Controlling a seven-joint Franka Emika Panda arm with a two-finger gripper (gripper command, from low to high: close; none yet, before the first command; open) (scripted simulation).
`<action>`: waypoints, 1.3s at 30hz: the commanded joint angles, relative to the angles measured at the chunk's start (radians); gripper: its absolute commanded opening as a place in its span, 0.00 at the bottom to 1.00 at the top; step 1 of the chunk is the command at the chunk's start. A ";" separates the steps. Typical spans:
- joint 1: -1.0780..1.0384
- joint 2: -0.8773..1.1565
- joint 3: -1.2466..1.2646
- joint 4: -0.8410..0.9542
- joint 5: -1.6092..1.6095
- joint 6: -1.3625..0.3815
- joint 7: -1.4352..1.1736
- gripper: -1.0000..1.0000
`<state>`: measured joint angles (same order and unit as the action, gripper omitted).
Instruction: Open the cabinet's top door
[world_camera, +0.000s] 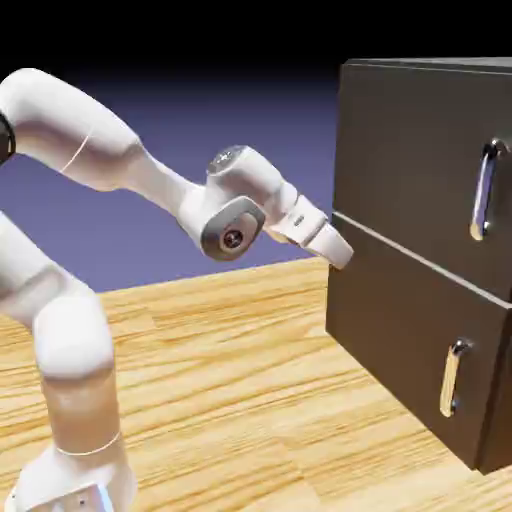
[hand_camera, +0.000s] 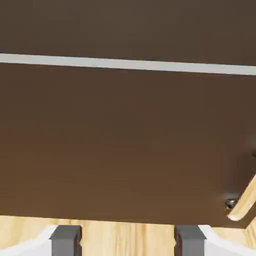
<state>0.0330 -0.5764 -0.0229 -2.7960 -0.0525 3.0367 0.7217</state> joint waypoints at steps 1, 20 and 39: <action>0.017 -0.005 -0.019 0.012 -0.044 0.000 -0.016 0.50; 0.348 -0.107 -0.380 0.233 -0.870 -0.005 -0.320 0.50; 0.678 -0.208 -0.741 0.454 -1.696 -0.010 -0.624 0.50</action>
<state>0.7113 -0.7846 -0.7638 -2.3421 -1.7486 3.0263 0.0982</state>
